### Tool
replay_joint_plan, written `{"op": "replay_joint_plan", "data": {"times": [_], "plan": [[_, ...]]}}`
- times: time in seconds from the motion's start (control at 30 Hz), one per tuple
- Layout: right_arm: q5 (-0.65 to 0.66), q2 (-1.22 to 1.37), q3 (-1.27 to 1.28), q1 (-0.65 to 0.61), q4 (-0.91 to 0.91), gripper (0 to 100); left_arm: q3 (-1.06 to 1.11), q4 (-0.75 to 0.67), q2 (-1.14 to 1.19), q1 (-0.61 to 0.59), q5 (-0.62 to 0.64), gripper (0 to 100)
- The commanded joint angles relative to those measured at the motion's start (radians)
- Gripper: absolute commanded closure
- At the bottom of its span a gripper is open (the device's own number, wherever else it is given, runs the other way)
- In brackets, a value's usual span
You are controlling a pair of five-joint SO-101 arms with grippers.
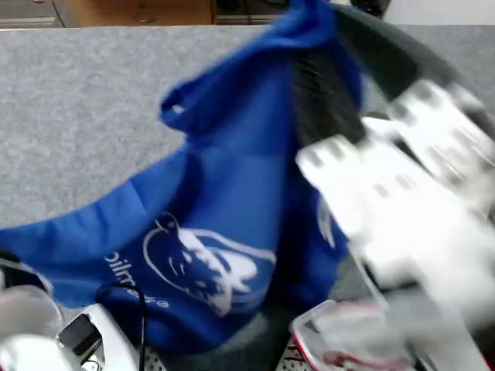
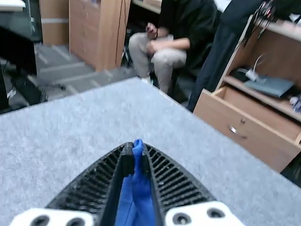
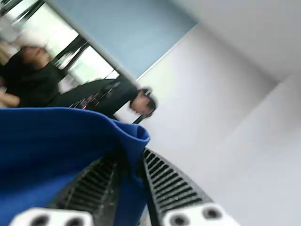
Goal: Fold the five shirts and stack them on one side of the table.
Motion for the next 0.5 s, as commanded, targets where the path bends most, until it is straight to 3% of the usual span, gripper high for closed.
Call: {"op": "replay_joint_plan", "data": {"times": [0.0,0.27,0.33,0.47], "plan": [[-0.035,0.051,0.101,0.001,-0.058,99.5,0.236,-0.236,0.028,-0.008,0.003,98],[-0.143,0.226,0.357,0.136,-0.416,99.5,0.736,-0.914,0.048,0.066,0.025,98],[-0.178,0.266,0.397,0.137,-0.488,99.5,0.767,-1.007,0.096,0.078,0.025,98],[-0.230,0.360,0.444,0.134,-0.601,99.5,0.675,-1.046,0.278,0.098,0.025,98]]}}
